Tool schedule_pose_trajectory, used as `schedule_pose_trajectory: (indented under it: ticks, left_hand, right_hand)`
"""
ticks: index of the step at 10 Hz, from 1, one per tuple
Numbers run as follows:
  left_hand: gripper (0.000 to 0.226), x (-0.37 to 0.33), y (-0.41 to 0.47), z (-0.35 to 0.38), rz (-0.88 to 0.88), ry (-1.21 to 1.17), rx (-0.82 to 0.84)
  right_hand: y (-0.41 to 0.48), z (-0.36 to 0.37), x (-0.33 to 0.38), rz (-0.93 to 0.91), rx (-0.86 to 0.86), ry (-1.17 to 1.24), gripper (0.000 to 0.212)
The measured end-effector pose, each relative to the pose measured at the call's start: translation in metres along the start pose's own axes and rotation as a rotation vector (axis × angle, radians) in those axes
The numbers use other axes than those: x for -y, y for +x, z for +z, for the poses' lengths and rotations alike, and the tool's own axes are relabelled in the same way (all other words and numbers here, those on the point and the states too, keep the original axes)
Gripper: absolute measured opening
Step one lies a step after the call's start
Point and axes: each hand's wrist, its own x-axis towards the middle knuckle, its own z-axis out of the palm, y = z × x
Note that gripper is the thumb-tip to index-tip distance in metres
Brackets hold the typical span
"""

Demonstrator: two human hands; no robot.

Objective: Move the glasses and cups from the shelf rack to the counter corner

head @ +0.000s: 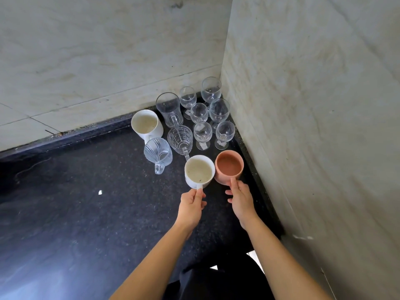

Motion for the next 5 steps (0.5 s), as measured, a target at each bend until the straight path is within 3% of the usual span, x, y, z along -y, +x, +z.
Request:
schedule_pose_trajectory:
  ticks: [2, 3, 4, 5]
  left_hand:
    - [0.032, -0.004, 0.013, 0.002, -0.043, 0.062, -0.024]
    - [0.031, -0.003, 0.015, -0.001, -0.053, 0.069, -0.035]
    - [0.032, -0.012, 0.012, -0.008, -0.052, 0.174, -0.015]
    - [0.032, -0.021, 0.007, -0.026, 0.010, 0.407, -0.040]
  right_hand:
    - [0.005, -0.006, 0.005, -0.005, 0.007, -0.079, 0.024]
    - [0.004, -0.006, 0.000, -0.027, -0.061, -0.149, 0.035]
    - [0.003, -0.007, 0.004, -0.047, -0.158, -0.262, 0.042]
    - [0.000, -0.013, 0.014, -0.089, -0.277, -0.318, 0.034]
